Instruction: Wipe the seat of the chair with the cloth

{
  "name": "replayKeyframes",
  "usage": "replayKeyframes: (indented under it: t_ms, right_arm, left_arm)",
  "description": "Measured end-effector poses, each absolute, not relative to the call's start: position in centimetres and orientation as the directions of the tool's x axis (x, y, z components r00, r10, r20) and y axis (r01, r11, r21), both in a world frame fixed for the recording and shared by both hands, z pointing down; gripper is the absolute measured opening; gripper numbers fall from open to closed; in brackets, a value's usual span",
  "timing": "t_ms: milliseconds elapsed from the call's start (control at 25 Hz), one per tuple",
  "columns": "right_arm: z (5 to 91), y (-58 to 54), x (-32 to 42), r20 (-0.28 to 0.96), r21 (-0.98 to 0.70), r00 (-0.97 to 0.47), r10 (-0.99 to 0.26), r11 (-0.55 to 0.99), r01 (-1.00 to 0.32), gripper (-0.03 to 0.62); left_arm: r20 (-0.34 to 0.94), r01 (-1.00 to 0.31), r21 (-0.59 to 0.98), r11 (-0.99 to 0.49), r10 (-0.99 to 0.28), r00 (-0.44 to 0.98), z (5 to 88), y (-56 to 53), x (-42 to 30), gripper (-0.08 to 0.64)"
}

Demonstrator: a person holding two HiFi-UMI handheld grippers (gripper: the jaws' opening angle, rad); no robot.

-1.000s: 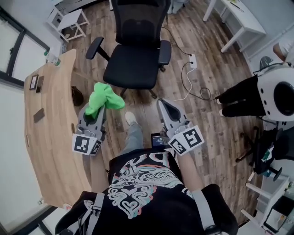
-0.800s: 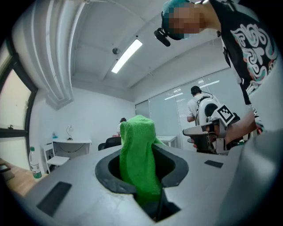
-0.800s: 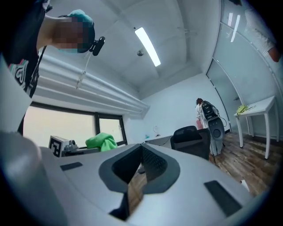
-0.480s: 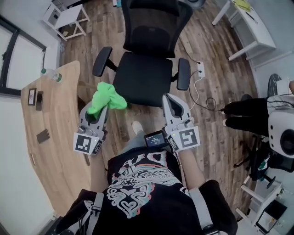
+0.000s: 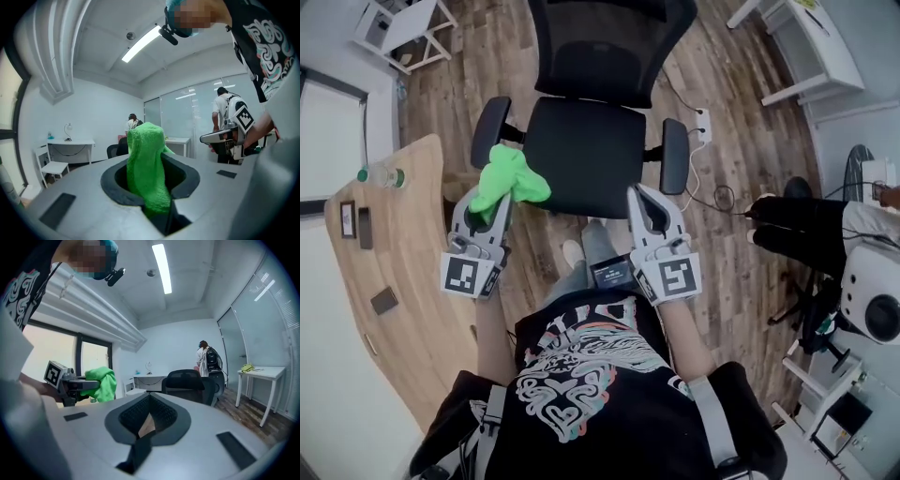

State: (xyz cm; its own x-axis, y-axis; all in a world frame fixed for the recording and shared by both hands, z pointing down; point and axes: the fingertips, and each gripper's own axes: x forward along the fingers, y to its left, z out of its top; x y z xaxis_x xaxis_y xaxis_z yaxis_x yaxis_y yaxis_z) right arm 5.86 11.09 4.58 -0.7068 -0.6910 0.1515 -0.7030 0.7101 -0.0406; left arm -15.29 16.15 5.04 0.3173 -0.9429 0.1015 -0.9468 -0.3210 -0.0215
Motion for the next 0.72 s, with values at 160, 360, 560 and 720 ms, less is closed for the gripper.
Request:
replayKeyframes:
  t_ms: [160, 360, 560, 720]
  right_arm:
    - [5.4, 6.6, 3.9, 0.173, -0.017, -0.728, -0.664, 0.737, -0.676, 0.003]
    - [8.0, 1.5, 2.9, 0.243, -0.004, -0.744, -0.623, 0.766, -0.643, 0.003]
    - [11.9, -2.7, 4.2, 0.298, -0.02, -0.723, -0.623, 0.753, -0.657, 0.002]
    - [14.0, -4.3, 4.3, 0.319, -0.038, -0.711, -0.626, 0.741, -0.67, 0.002]
  left_arm:
    - [0.149, -0.949, 0.005, -0.316, -0.938, 0.313, 6.1, 12.4, -16.2, 0.097]
    - [0.218, -0.945, 0.018, -0.326, -0.921, 0.322, 9.0, 7.4, -16.7, 0.098]
    - [0.238, -0.947, 0.011, -0.322, -0.919, 0.315, 12.0, 3.2, -16.7, 0.098]
    - [0.279, -0.942, 0.042, -0.332, -0.902, 0.33, 14.2, 1.3, -16.4, 0.098]
